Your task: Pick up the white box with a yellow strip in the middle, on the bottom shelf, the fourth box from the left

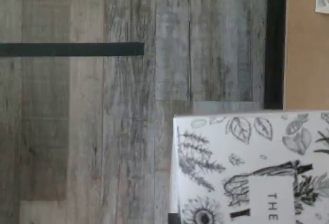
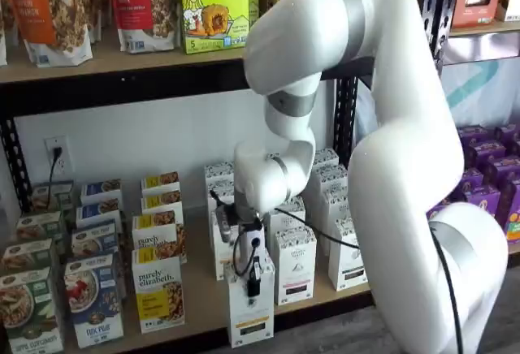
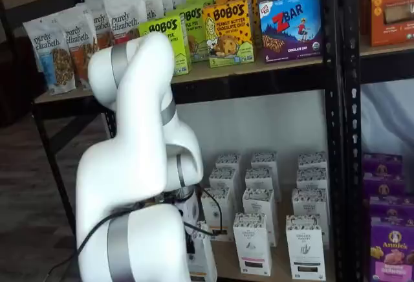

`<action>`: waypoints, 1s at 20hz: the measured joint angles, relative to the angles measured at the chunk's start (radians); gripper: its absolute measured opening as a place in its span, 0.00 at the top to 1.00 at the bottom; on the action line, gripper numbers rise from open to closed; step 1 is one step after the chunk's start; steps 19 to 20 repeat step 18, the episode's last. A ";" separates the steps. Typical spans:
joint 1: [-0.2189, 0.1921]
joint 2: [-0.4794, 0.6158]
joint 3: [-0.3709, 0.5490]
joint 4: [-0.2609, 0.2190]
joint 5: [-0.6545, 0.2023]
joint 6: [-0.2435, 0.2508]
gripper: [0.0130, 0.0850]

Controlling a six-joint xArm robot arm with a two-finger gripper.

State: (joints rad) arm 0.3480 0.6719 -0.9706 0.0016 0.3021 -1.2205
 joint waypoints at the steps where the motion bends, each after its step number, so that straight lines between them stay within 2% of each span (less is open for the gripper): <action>1: 0.000 -0.014 0.015 0.007 -0.002 -0.007 0.50; 6: -0.005 -0.093 0.087 0.039 -0.001 -0.043 0.50; 8: -0.009 -0.127 0.118 0.027 -0.006 -0.034 0.50; 14: -0.018 -0.241 0.202 0.031 0.022 -0.046 0.50; 20: -0.019 -0.291 0.238 0.038 0.037 -0.054 0.50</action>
